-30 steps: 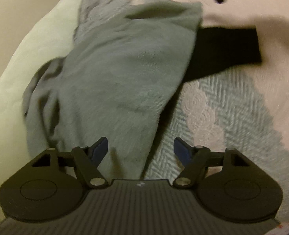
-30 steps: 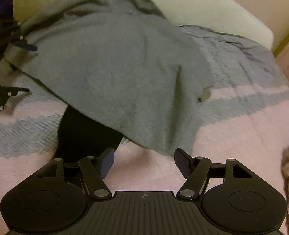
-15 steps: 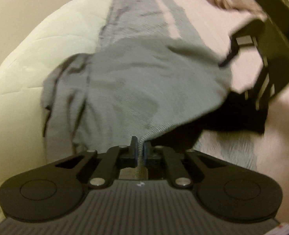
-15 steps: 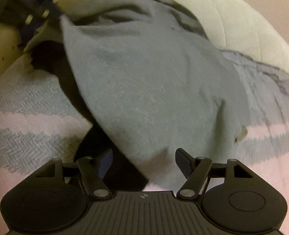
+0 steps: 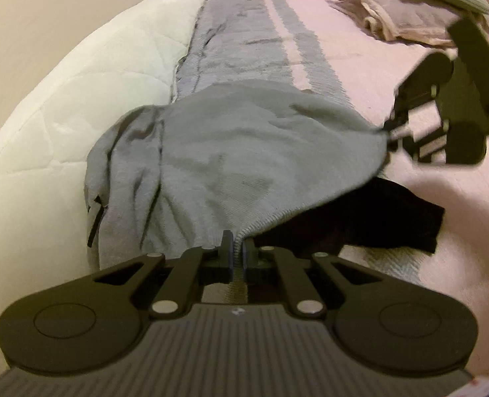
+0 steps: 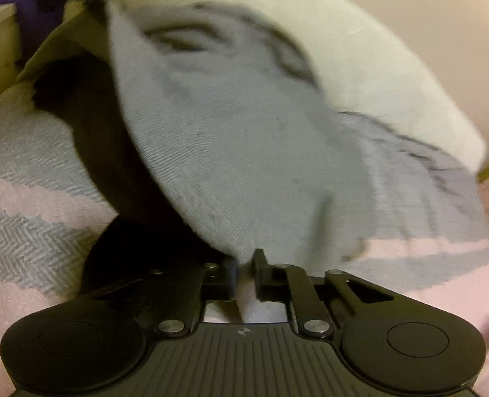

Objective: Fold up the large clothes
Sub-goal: 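Lift the grey skirt with both grippers and shake it out in the air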

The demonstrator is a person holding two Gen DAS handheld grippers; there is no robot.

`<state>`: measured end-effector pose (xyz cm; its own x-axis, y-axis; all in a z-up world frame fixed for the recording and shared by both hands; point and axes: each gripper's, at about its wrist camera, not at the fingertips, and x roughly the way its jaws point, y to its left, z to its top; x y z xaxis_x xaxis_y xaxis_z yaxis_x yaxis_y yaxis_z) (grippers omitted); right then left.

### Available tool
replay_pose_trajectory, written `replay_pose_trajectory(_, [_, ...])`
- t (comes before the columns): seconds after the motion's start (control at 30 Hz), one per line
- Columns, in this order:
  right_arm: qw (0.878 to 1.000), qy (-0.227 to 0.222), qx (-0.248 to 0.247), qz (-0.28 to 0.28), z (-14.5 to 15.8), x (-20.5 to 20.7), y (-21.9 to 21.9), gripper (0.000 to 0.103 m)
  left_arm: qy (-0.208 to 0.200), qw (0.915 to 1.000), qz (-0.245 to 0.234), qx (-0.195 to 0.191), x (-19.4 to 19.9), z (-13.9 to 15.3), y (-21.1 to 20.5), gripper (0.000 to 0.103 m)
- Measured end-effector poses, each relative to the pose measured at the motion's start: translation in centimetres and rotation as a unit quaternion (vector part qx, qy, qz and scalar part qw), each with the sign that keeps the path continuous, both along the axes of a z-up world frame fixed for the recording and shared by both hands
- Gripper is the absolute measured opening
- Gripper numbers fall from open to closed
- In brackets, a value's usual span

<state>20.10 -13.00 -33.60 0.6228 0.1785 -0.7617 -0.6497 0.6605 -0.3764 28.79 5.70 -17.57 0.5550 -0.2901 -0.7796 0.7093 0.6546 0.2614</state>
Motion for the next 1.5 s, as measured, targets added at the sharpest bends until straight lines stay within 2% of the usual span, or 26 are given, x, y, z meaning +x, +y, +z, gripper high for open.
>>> replay_pose_trajectory(0.13, [0.999, -0.036, 0.011, -0.039, 5.4, -0.2, -2.4, 0.000, -0.018, 0.9996, -0.020, -0.008, -1.7, 2.4, -1.0, 0.002])
replay_pose_trajectory(0.3, [0.992, -0.098, 0.015, -0.075, 12.9, -2.9, -6.2, 0.000, -0.048, 0.9965, -0.058, -0.035, -4.8, 7.3, -3.8, 0.002])
replay_pose_trajectory(0.5, [0.979, -0.145, 0.013, -0.139, 20.1, -10.1, -13.2, 0.000, -0.064, 0.9882, -0.111, -0.083, -12.5, 12.2, -10.0, 0.002])
replay_pose_trajectory(0.6, [0.975, -0.145, 0.007, -0.170, 21.6, -14.4, -16.7, 0.000, -0.050, 0.9841, -0.132, -0.108, -17.4, 13.1, -13.4, 0.002])
replay_pose_trajectory(0.73, [0.966, -0.135, -0.003, -0.222, 22.0, -20.1, -20.9, 0.000, -0.008, 0.9781, -0.158, -0.136, -23.1, 12.6, -17.6, 0.002])
replay_pose_trajectory(0.83, [0.955, -0.131, -0.013, -0.266, 22.2, -24.7, -23.2, 0.000, 0.020, 0.9698, -0.193, -0.148, -26.7, 12.5, -20.1, 0.002])
replay_pose_trajectory(0.9, [0.943, -0.132, -0.015, -0.304, 22.8, -27.7, -24.4, 0.000, 0.038, 0.9608, -0.226, -0.156, -28.3, 12.5, -21.6, 0.001])
replay_pose_trajectory(1.0, [0.923, -0.141, -0.029, -0.358, 24.4, -32.3, -25.6, 0.000, 0.060, 0.9402, -0.289, -0.170, -30.6, 13.3, -23.6, 0.001])
replay_pose_trajectory(1.13, [0.893, -0.168, -0.060, -0.414, 28.6, -39.0, -25.3, 0.000, 0.078, 0.9013, -0.377, -0.199, -33.3, 15.9, -25.3, 0.001])
replay_pose_trajectory(1.3, [0.872, -0.196, -0.137, -0.428, 35.4, -46.5, -24.2, 0.000, 0.105, 0.8459, -0.456, -0.256, -37.1, 20.5, -26.2, 0.001])
replay_pose_trajectory(1.37, [0.864, -0.209, -0.177, -0.423, 38.7, -49.0, -23.3, 0.000, 0.123, 0.8200, -0.479, -0.288, -38.7, 22.7, -26.2, 0.001])
replay_pose_trajectory(1.47, [0.852, -0.235, -0.228, -0.407, 44.1, -51.1, -22.4, 0.000, 0.140, 0.7824, -0.507, -0.334, -40.6, 26.1, -26.3, 0.001])
replay_pose_trajectory(1.5, [0.851, -0.242, -0.239, -0.400, 45.6, -51.3, -22.4, 0.000, 0.146, 0.7733, -0.510, -0.348, -40.8, 27.0, -26.4, 0.001])
